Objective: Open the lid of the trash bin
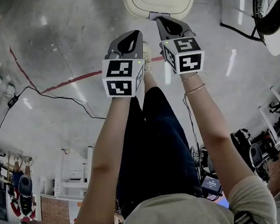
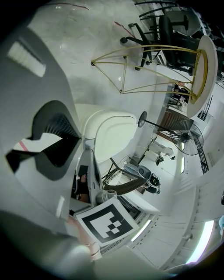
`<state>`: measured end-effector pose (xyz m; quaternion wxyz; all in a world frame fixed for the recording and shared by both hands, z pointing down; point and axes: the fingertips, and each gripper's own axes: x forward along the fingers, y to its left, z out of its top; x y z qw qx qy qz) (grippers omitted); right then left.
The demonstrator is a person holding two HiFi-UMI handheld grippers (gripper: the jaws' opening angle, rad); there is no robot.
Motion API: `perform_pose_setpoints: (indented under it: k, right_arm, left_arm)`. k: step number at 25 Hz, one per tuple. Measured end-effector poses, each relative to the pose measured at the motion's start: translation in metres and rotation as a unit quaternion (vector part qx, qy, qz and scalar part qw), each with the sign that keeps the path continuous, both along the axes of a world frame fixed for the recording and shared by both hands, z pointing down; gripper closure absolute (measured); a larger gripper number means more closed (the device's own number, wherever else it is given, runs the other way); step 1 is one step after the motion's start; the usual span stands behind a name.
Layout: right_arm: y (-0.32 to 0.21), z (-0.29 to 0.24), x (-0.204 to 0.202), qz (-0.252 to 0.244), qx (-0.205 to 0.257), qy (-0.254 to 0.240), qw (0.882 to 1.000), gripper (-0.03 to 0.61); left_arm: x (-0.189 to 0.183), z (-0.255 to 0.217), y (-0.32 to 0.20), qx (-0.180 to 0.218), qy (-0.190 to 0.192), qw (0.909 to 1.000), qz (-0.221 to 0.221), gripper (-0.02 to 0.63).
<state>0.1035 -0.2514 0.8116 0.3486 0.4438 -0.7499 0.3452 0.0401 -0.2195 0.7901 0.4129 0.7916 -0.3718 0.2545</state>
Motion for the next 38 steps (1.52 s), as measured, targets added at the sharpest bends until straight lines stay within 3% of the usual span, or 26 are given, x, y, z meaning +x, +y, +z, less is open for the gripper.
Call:
perform_pose_setpoints:
  k: [19, 26, 31, 38]
  right_arm:
    - [0.001, 0.003, -0.002, -0.002, -0.002, 0.016, 1.0, 0.571]
    - [-0.001, 0.001, 0.0, 0.039, -0.033, -0.001, 0.999, 0.571]
    - [0.001, -0.029, -0.008, 0.021, -0.025, -0.027, 0.999, 0.571]
    - [0.015, -0.09, 0.0, 0.022, 0.003, -0.036, 0.999, 0.571]
  left_arm:
    - [-0.002, -0.003, 0.001, -0.005, 0.009, 0.9999, -0.001, 0.607]
    - [-0.006, -0.021, 0.001, 0.0, 0.013, 0.9999, 0.006, 0.607]
    - [-0.002, -0.046, 0.006, 0.001, 0.027, 0.9991, 0.034, 0.607]
    - [0.006, -0.097, 0.006, 0.033, 0.045, 0.9971, 0.051, 0.607]
